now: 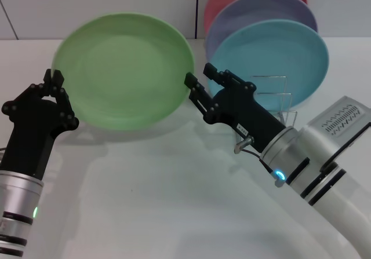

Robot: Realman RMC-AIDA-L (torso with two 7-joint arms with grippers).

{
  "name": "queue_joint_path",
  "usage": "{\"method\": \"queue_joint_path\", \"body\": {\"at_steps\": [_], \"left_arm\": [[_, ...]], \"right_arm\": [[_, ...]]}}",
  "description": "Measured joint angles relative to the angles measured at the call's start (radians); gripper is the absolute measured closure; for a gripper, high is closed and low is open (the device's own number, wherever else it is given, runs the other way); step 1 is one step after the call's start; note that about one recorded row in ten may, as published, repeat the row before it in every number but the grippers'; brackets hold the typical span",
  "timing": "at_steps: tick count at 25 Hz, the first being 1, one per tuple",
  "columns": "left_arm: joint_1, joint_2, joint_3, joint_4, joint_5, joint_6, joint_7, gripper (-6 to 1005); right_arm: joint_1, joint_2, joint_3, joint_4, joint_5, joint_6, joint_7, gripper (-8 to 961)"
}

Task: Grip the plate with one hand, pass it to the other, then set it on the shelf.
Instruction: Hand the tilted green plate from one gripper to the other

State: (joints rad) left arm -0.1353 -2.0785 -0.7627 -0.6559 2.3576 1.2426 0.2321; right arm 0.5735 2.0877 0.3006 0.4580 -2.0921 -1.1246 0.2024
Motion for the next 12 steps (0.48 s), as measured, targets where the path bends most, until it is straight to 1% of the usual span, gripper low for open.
{"method": "queue_joint_path", "body": {"at_steps": [7,12], "left_arm": [[0.007,0.000,0.013,-0.005,-0.014,0.006,0.030,964],[0.009,0.000,0.050,-0.015,-0.090,0.023,0.074,964]], "right_arm": [[0.001,0.000,-0.004,0.012,0.000,0.011,0.000,510],[0.006,0.000,-0.004,0.023,0.000,0.043,0.000,512]]}}
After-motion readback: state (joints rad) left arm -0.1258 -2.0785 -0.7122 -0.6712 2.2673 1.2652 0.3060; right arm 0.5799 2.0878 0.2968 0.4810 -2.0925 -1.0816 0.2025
